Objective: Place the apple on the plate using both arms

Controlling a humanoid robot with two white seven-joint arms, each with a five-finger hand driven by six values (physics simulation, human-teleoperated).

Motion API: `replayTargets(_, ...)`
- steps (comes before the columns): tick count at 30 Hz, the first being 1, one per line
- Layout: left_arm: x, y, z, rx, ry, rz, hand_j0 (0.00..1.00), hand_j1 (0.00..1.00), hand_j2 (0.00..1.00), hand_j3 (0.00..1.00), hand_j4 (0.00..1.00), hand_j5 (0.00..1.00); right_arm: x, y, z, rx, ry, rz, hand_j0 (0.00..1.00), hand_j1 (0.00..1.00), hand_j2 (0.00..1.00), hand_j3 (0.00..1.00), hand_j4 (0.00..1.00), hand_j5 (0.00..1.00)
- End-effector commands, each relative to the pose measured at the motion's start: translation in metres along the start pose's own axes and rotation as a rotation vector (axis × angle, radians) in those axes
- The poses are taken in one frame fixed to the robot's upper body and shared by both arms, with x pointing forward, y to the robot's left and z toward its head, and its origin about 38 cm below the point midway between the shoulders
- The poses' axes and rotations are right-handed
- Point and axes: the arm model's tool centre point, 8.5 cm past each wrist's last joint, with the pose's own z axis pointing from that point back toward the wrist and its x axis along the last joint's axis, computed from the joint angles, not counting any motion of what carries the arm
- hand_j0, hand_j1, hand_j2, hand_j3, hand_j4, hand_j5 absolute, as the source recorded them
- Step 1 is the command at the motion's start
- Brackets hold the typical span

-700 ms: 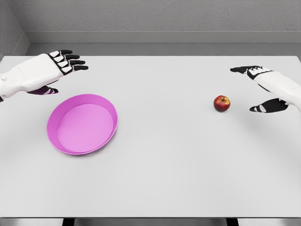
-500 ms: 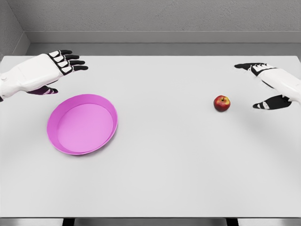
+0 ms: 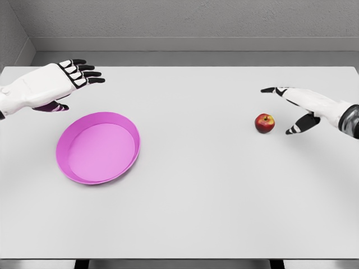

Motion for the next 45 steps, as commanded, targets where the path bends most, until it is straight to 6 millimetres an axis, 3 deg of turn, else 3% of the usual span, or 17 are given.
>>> replayTargets(1, 0.0, -0.001, -0.003, -0.01, -0.001, 0.003, 1.0, 1.0, 1.0, 1.0, 1.0, 1.0, -0.006, 0.021, -0.009, 0.063, 0.025, -0.022, 1.0, 1.0, 1.0, 1.0, 1.0, 1.0)
replayTargets(10, -0.003, -0.004, -0.005, -0.011, 0.012, 0.012, 1.0, 1.0, 1.0, 1.0, 1.0, 1.0, -0.011, 0.026, -0.032, 0.097, 0.07, -0.041, 1.0, 1.0, 1.0, 1.0, 1.0, 1.0)
replayTargets(22, -0.006, -0.007, -0.005, -0.015, 0.024, 0.018, 1.0, 1.0, 1.0, 1.0, 1.0, 1.0, -0.017, 0.039, -0.036, 0.129, 0.09, -0.049, 1.0, 1.0, 1.0, 1.0, 1.0, 1.0)
replayTargets(30, -0.006, -0.007, -0.005, -0.015, 0.024, 0.018, 1.0, 1.0, 1.0, 1.0, 1.0, 1.0, -0.015, 0.043, -0.038, 0.14, 0.084, -0.046, 0.64, 0.64, 0.64, 0.64, 0.64, 0.64)
replayTargets(34, -0.006, -0.007, -0.005, -0.015, 0.024, 0.018, 1.0, 1.0, 1.0, 1.0, 1.0, 1.0, -0.015, 0.044, -0.037, 0.145, 0.085, -0.045, 0.6, 0.6, 0.6, 0.6, 0.6, 0.6)
replayTargets(39, -0.006, -0.007, -0.005, -0.015, 0.024, 0.018, 1.0, 1.0, 1.0, 1.0, 1.0, 1.0, -0.014, 0.045, -0.038, 0.151, 0.081, -0.042, 0.47, 0.47, 0.47, 0.47, 0.47, 0.47)
replayTargets(45, -0.006, -0.007, -0.005, -0.015, 0.024, 0.018, 1.0, 1.0, 1.0, 1.0, 1.0, 1.0, -0.011, 0.041, -0.039, 0.142, 0.072, -0.035, 0.44, 0.44, 0.44, 0.44, 0.44, 0.44)
